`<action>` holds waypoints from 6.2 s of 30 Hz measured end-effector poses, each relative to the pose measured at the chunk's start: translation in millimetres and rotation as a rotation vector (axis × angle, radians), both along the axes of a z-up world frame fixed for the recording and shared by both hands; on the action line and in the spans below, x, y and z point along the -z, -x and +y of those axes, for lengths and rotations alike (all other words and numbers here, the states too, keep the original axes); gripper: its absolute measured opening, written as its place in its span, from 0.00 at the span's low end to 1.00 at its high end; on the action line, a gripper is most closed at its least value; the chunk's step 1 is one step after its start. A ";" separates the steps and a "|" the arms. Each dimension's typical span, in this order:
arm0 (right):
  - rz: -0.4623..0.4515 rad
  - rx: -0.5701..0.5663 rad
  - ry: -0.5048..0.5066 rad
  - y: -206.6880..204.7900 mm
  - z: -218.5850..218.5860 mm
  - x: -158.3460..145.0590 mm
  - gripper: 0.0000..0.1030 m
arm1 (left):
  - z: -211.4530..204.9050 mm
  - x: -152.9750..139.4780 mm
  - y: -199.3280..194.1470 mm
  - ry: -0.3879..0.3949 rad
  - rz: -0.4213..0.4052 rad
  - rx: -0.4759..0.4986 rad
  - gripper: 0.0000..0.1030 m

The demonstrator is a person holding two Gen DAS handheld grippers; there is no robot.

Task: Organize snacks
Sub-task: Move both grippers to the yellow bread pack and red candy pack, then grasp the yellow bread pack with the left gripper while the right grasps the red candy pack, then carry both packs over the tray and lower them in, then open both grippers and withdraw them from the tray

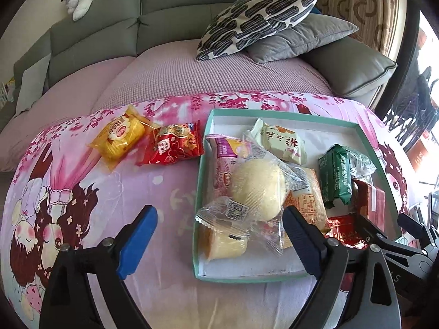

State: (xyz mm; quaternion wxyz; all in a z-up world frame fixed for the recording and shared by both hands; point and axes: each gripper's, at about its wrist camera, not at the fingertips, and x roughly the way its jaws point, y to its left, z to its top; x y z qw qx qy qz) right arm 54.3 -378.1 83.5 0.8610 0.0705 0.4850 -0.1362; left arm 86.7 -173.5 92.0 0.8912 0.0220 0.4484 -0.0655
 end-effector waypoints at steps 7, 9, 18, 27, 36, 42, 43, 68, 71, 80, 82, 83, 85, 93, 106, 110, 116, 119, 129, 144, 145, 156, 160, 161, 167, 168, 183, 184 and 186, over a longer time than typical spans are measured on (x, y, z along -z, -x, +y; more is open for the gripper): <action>-0.018 -0.021 0.012 0.1 5.2 -3.4 1.00 | 29.5 6.2 -6.8 0.062 0.024 -0.097 0.96; -0.018 -0.028 0.013 -0.4 6.9 -4.0 1.00 | 38.0 5.4 -7.8 0.052 0.019 -0.130 0.96; -0.058 -0.054 0.017 0.4 18.9 -16.6 1.00 | 81.6 9.1 -10.1 0.048 0.026 -0.253 0.96; -0.073 -0.080 0.009 -1.2 40.3 -21.5 1.00 | 115.7 12.0 -10.9 0.030 0.027 -0.349 0.96; -0.089 -0.139 -0.004 -5.5 79.5 -25.4 1.00 | 126.8 6.4 -9.4 0.022 0.014 -0.362 0.96; -0.106 -0.182 -0.008 -8.5 104.9 -28.1 1.00 | 139.9 2.8 -6.9 0.028 0.006 -0.381 0.96; -0.110 -0.191 -0.008 -9.2 109.5 -28.7 1.00 | 143.0 2.6 -6.8 0.030 0.005 -0.386 0.96; -0.088 -0.368 -0.086 -116.3 190.1 -27.4 1.00 | 169.4 3.2 -106.2 -0.046 0.080 -0.165 0.96; -0.059 -0.407 -0.077 -135.7 197.1 -29.1 0.99 | 167.6 2.1 -124.4 -0.049 0.101 -0.112 0.96; 0.109 -0.523 -0.161 -190.9 203.0 -13.5 0.79 | 171.8 12.7 -176.9 0.028 0.234 0.020 0.95; 0.153 -0.535 -0.164 -201.2 204.3 -8.3 0.76 | 171.5 16.5 -187.9 0.027 0.264 0.044 0.95; 0.175 -0.543 -0.163 -205.4 205.9 -6.1 0.74 | 170.9 17.9 -192.7 0.021 0.272 0.054 0.95; 0.213 -0.573 -0.157 -211.6 210.3 -1.1 0.73 | 168.7 20.2 -201.1 0.002 0.285 0.079 0.95; 0.345 -0.588 -0.150 -227.2 216.1 27.3 0.63 | 160.6 38.7 -222.3 0.020 0.377 0.146 0.92; 0.398 -0.618 -0.052 -239.7 234.1 40.1 0.59 | 160.4 66.4 -223.8 0.032 0.441 0.133 0.43; 0.389 -0.633 -0.029 -236.8 238.6 36.4 0.52 | 165.5 66.5 -217.3 0.026 0.441 0.106 0.41; 0.401 -0.655 -0.021 -223.5 247.6 27.7 0.49 | 181.3 57.2 -210.0 0.008 0.451 0.081 0.41; 0.394 -0.670 -0.026 -216.9 248.2 15.6 0.49 | 188.3 47.9 -203.0 0.016 0.455 0.078 0.41; 0.358 -0.668 -0.021 -199.4 223.0 -38.1 0.49 | 178.2 -3.0 -176.8 0.036 0.448 0.108 0.41; 0.362 -0.477 0.031 -177.3 91.3 -74.6 0.49 | 68.3 -45.8 -148.7 0.042 0.428 0.261 0.41; 0.361 -0.461 0.032 -175.9 81.2 -75.8 0.49 | 59.6 -45.5 -146.6 0.041 0.431 0.273 0.41; 0.387 -0.336 0.028 -172.1 6.2 -61.3 0.49 | -12.0 -35.0 -144.3 0.033 0.459 0.333 0.41; 0.386 -0.310 0.009 -179.0 -1.8 -51.1 0.49 | -26.3 -25.3 -150.1 0.034 0.479 0.330 0.41; 0.389 -0.308 0.006 -181.0 -2.8 -47.5 0.49 | -28.6 -22.6 -152.0 0.034 0.483 0.325 0.41; 0.414 -0.302 -0.008 -192.4 -3.2 -24.1 0.49 | -37.8 -2.6 -166.2 0.037 0.512 0.295 0.41; 0.416 -0.301 -0.005 -193.8 -3.1 -21.3 0.49 | -39.7 0.7 -168.0 0.036 0.518 0.295 0.41; 0.434 -0.299 -0.013 -200.6 -6.6 -10.0 0.52 | -44.3 20.7 -173.4 0.027 0.554 0.295 0.56; 0.436 -0.301 -0.008 -200.5 -5.5 -10.2 0.52 | -43.4 19.3 -173.2 0.028 0.553 0.295 0.56; 0.439 -0.299 -0.005 -199.6 -5.6 -11.9 0.53 | -38.7 14.9 -172.3 0.020 0.546 0.295 0.56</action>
